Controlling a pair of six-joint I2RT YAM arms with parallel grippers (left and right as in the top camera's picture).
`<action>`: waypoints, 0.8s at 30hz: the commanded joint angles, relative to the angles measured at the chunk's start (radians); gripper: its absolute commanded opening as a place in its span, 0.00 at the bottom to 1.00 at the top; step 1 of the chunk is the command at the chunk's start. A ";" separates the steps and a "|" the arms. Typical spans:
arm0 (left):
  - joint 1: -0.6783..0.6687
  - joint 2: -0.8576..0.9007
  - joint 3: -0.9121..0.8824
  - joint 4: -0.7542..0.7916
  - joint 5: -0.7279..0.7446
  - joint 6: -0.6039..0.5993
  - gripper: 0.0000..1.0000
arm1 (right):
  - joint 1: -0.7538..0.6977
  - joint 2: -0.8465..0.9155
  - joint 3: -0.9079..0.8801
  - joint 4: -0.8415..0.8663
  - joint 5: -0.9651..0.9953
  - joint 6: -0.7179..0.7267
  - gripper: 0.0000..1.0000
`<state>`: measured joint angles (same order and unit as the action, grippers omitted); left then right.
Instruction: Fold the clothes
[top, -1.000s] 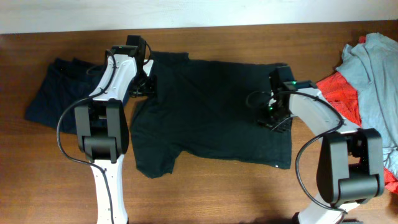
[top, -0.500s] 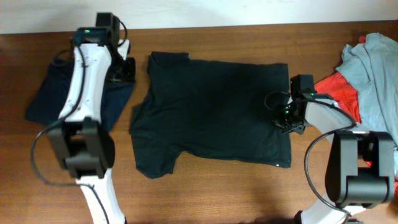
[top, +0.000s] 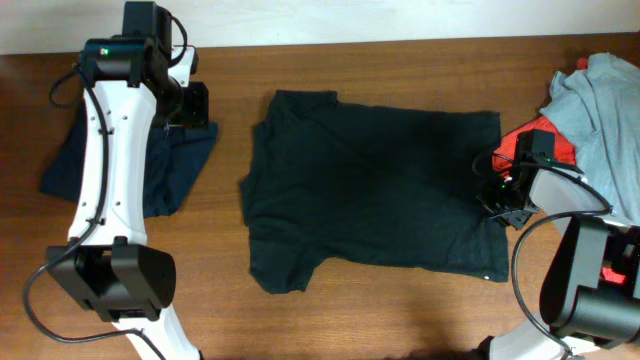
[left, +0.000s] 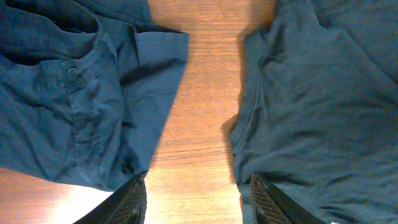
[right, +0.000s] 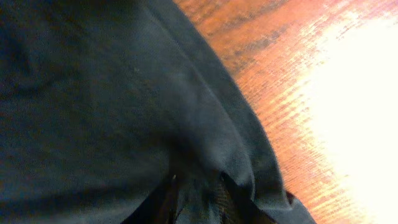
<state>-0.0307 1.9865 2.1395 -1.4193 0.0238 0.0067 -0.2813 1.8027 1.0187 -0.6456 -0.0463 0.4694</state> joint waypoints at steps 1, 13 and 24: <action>0.000 -0.006 -0.050 -0.015 0.074 0.005 0.54 | -0.012 0.052 -0.054 -0.032 0.011 -0.024 0.45; -0.041 -0.006 -0.490 0.103 0.175 0.044 0.46 | -0.014 -0.333 -0.021 -0.169 -0.094 -0.028 0.76; -0.130 -0.006 -0.850 0.575 0.135 0.015 0.58 | -0.013 -0.449 -0.021 -0.253 -0.188 -0.096 0.79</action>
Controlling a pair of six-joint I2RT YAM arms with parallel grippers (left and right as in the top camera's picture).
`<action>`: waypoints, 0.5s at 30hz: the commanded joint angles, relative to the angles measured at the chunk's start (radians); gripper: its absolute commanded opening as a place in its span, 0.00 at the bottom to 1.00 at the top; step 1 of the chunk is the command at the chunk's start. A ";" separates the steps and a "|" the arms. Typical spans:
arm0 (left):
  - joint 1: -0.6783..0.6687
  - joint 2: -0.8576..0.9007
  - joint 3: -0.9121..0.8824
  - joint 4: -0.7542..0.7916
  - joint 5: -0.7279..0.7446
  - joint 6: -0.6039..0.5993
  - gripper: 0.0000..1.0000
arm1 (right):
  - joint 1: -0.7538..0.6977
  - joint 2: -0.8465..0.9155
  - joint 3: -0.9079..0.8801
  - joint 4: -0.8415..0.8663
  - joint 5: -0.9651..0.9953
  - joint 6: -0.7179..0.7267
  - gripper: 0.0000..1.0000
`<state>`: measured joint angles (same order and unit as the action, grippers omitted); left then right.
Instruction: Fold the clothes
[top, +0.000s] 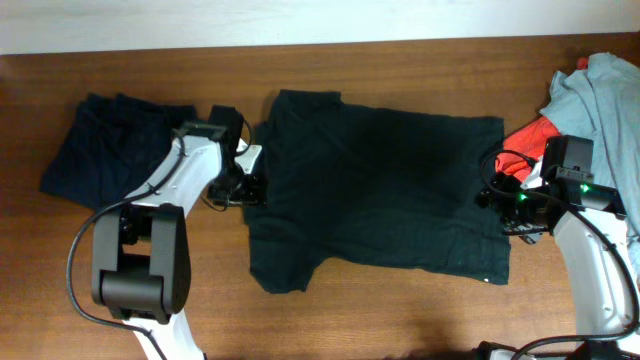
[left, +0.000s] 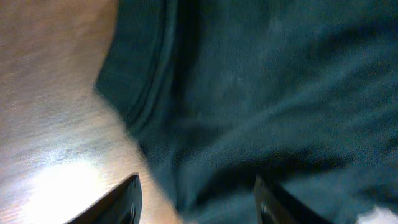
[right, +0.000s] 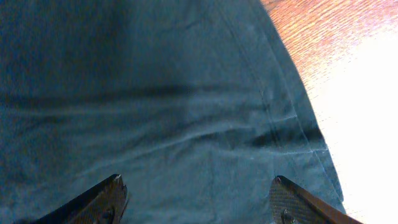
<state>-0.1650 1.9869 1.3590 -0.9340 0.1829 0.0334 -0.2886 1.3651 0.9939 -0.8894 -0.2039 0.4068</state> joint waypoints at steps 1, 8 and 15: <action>0.004 -0.006 -0.092 0.124 -0.043 -0.012 0.58 | -0.006 -0.011 0.004 -0.012 -0.032 -0.034 0.79; 0.016 -0.006 -0.168 0.194 -0.213 -0.095 0.00 | -0.006 -0.011 0.004 -0.018 -0.033 -0.034 0.79; 0.132 -0.006 -0.180 0.110 -0.427 -0.359 0.00 | -0.006 -0.011 0.004 -0.036 -0.033 -0.034 0.78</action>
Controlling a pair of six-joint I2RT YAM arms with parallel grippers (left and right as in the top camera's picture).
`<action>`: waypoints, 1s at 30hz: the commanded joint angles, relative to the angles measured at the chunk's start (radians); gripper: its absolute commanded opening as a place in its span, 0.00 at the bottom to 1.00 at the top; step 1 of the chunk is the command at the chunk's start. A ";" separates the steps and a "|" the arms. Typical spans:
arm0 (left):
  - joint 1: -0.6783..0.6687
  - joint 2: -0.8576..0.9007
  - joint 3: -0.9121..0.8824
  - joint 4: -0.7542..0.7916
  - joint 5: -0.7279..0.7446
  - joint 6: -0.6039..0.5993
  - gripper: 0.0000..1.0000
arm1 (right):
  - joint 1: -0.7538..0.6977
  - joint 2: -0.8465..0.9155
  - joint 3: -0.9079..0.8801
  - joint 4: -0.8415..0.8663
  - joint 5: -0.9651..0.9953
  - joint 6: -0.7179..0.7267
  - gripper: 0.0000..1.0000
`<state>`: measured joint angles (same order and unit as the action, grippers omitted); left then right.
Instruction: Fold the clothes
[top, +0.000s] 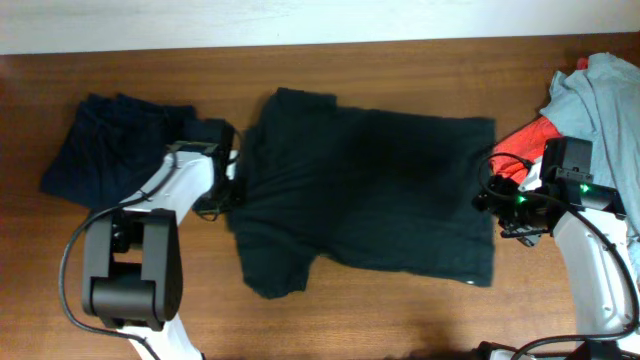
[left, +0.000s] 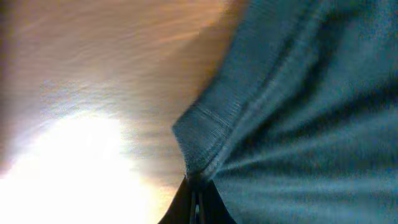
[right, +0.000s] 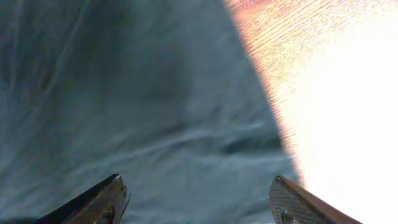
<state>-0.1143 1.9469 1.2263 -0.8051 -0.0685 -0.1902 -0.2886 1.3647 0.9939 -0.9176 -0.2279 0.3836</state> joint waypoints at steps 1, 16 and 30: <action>0.108 0.034 -0.047 -0.013 -0.171 -0.135 0.01 | -0.006 -0.011 0.004 -0.011 -0.009 -0.010 0.79; 0.167 -0.059 0.068 -0.193 0.088 0.055 0.49 | 0.046 0.022 -0.074 -0.077 -0.009 -0.010 0.84; 0.167 -0.608 -0.051 -0.410 0.200 0.046 0.57 | 0.046 0.022 -0.111 -0.232 -0.050 -0.010 0.85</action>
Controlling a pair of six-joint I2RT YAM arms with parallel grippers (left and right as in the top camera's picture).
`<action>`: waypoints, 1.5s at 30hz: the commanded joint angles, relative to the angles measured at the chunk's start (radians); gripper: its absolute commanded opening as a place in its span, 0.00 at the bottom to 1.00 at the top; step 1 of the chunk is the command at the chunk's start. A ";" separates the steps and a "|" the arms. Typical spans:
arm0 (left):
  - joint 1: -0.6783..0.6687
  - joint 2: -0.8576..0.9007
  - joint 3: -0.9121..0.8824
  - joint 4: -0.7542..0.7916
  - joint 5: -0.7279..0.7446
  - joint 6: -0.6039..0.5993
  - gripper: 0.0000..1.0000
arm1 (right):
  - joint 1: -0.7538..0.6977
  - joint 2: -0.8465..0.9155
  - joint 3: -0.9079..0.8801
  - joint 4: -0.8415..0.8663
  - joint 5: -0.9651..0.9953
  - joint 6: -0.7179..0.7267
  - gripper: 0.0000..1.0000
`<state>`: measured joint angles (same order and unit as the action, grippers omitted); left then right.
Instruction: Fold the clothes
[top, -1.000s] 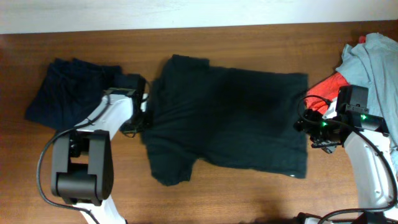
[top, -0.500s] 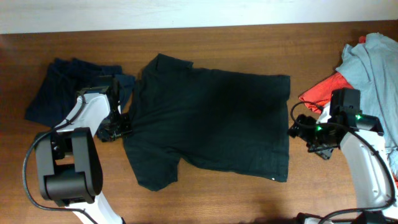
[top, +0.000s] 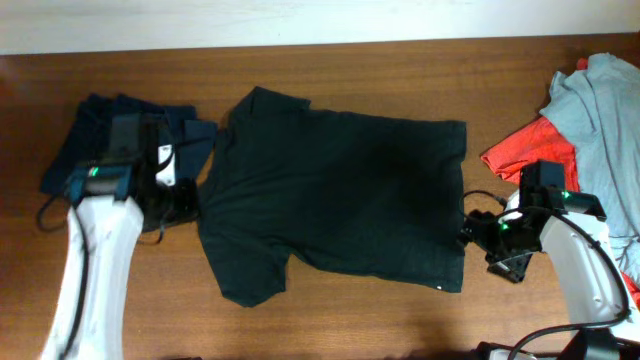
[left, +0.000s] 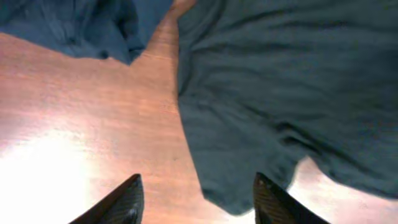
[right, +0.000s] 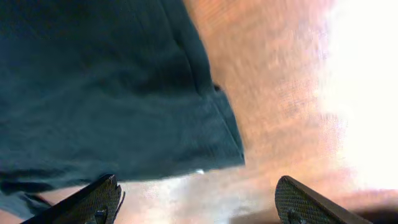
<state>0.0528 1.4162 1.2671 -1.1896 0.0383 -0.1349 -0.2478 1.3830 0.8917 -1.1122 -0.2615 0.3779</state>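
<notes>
A dark T-shirt (top: 330, 195) lies spread flat in the middle of the table, neck to the left and hem to the right. My left gripper (top: 185, 203) sits just off its left edge, open (left: 196, 177), with bare wood and the tip of a sleeve (left: 242, 174) between its fingers. At the hem's near corner (right: 227, 152) my right gripper (top: 470, 232) is open too (right: 198, 178), holding nothing.
A folded navy garment (top: 100, 140) lies at the far left, close to the shirt's collar. A heap of grey cloth (top: 600, 110) and red cloth (top: 525, 150) sits at the right edge. Bare wood runs along the table's front.
My left gripper, then shut on the shirt's left edge, is now open and farther left. The shirt lies farther left. My right gripper has moved nearer the front, to the hem corner.
At first my left gripper was open by the navy garment and my right was pinched on the shirt's right edge. Then both were open at the shirt's two sides. Then the left was shut on the left edge with the shirt shifted left. Now both are open.
</notes>
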 joint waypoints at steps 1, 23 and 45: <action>0.000 -0.094 -0.134 -0.027 0.137 -0.010 0.58 | 0.005 0.004 -0.015 -0.048 -0.018 -0.004 0.85; 0.000 -0.108 -0.620 0.203 0.315 -0.108 0.64 | 0.005 0.004 -0.346 0.307 -0.158 0.130 0.53; -0.001 0.023 -0.620 0.209 0.298 -0.307 0.61 | 0.005 0.004 -0.346 0.290 -0.158 0.124 0.15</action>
<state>0.0528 1.3746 0.6525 -0.9810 0.3260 -0.4000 -0.2478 1.3846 0.5529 -0.8185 -0.4213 0.5018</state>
